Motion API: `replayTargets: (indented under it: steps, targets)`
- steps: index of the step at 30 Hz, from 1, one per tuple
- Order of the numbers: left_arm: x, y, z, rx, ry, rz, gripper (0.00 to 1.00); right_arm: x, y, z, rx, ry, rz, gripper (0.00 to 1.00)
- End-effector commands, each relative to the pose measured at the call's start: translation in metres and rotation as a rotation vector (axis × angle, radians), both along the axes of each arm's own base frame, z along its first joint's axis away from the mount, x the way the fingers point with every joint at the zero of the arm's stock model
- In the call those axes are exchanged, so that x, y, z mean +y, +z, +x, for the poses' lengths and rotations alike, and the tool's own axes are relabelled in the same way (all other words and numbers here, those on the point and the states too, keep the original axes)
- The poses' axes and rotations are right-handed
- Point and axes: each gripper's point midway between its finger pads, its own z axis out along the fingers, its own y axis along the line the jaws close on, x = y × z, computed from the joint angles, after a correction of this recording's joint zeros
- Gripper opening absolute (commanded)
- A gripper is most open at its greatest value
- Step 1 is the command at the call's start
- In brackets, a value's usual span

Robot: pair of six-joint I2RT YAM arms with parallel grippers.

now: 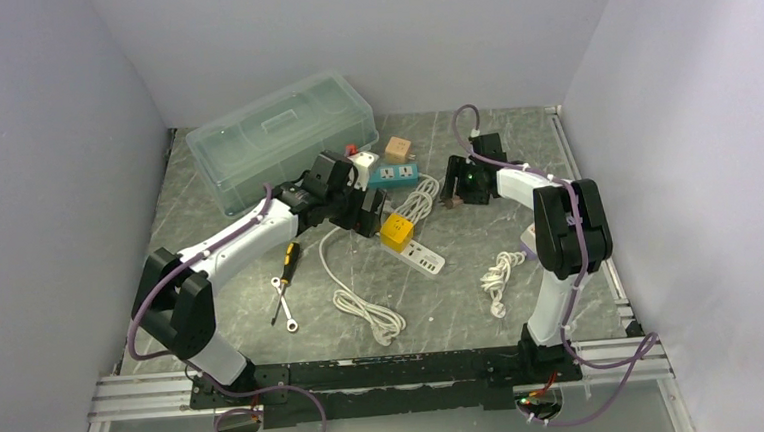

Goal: Pull the plug off the socket

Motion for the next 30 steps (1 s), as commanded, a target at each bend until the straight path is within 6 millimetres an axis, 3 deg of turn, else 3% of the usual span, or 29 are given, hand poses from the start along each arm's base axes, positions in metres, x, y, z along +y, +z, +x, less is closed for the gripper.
replayTargets:
  steps: [1,8,13,19,30]
  targets:
    - [-0.007,0.011,0.004,-0.013,0.01,-0.034,1.0,-0.015,0.028,0.01,-0.086,-0.05,-0.046,0.73]
    - [0.003,0.003,0.015,0.069,0.08,-0.093,1.0,-0.016,0.072,-0.003,-0.204,-0.02,-0.044,0.83]
    - [0.007,0.006,0.019,0.117,0.122,-0.163,1.0,0.04,0.129,-0.042,-0.442,0.258,0.024,0.87]
    - [0.008,0.008,0.017,0.121,0.129,-0.178,1.0,0.107,0.157,-0.107,-0.639,0.549,0.016,1.0]
    - [0.02,0.017,0.021,0.053,0.157,-0.142,1.0,0.14,0.123,-0.123,-0.55,0.711,-0.087,1.0]
